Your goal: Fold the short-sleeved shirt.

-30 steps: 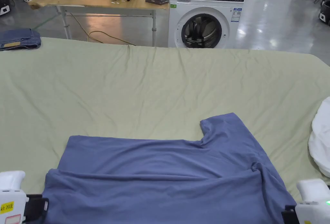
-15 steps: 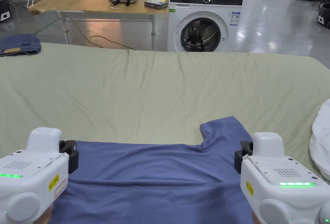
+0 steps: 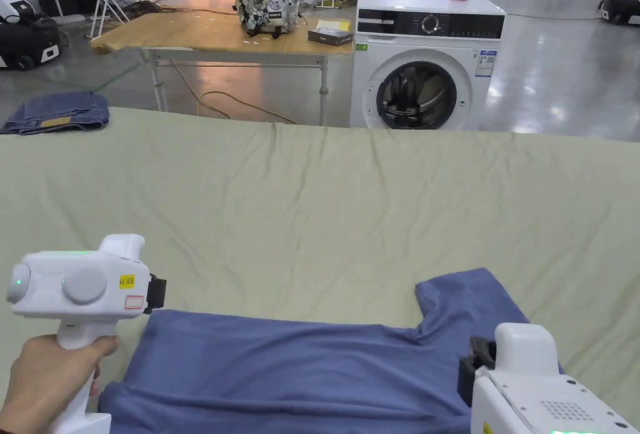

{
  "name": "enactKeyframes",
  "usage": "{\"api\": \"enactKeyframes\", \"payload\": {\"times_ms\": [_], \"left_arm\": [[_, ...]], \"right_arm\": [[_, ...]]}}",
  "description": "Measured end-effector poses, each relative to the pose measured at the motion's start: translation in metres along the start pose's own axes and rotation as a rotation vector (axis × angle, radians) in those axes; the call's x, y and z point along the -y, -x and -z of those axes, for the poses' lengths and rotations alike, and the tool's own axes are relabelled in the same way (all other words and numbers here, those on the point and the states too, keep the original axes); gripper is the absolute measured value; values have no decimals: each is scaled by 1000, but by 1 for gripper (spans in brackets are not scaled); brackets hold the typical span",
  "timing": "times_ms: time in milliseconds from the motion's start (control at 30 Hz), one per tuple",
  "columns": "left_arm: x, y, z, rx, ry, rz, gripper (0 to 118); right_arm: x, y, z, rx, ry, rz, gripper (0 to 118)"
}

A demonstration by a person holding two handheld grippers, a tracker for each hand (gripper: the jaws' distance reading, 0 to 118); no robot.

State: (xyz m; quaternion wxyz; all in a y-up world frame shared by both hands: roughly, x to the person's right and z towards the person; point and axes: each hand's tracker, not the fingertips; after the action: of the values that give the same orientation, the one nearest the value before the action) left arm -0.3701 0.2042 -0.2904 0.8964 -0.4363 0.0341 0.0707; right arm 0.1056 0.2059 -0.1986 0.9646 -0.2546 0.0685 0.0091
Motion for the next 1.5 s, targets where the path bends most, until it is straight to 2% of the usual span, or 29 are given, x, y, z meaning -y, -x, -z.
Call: {"api": "enactKeyframes", "payload": {"times_ms": [133, 167, 233, 300, 433, 500, 533, 567, 600, 733, 900, 1133, 1233, 1267, 1367, 1400, 1467, 1500], "left_arm": [[-25, 18, 30, 17, 147, -45, 1], [-28, 21, 36, 27, 164, -60, 13], [-29, 23, 46, 37, 213, -82, 47], [-29, 22, 58, 31, 276, -81, 48], [-25, 19, 81, -7, 348, -39, 48], [-23, 22, 93, -23, 348, -26, 44], [-21, 18, 91, -53, 317, -11, 30], [-19, 13, 87, -68, 281, 18, 12], [-21, 18, 97, -91, 252, 59, 0], [-10, 12, 100, -72, 233, 90, 0], [-6, 20, 79, -13, 163, 22, 0], [11, 8, 21, 49, 41, 0, 0], [19, 6, 10, 47, 15, -11, 0], [20, 9, 11, 54, 9, -17, 0], [30, 9, 10, 56, 11, -14, 0], [32, 11, 12, 51, 11, -10, 0], [37, 13, 9, 58, 10, -14, 0], [38, 13, 7, 60, 3, -20, 0]], "right_arm": [[6, -11, 11, 15, 46, 1, 0], [8, -14, 13, 22, 55, -1, 0], [10, -17, 16, 34, 76, -5, 0], [12, -21, 18, 40, 93, -10, 0], [16, -26, 23, 57, 118, -27, 0], [17, -27, 25, 60, 131, -30, 0], [17, -28, 25, 62, 137, -33, 0], [18, -28, 25, 62, 143, -36, 0], [19, -28, 26, 63, 147, -40, 0], [22, -32, 30, 65, 163, -39, 0], [14, -46, 30, 70, 168, -29, 0], [-34, -95, 61, 89, 200, 13, 0], [-51, -118, 97, 68, 334, 25, 0], [-54, -126, 111, 38, 396, 48, 0], [-58, -146, 144, 39, 458, 105, 0], [-59, -150, 155, 55, 492, 67, 1], [-59, -153, 173, 61, 529, 23, 39], [-59, -154, 180, 72, 551, -5, 53]]}}
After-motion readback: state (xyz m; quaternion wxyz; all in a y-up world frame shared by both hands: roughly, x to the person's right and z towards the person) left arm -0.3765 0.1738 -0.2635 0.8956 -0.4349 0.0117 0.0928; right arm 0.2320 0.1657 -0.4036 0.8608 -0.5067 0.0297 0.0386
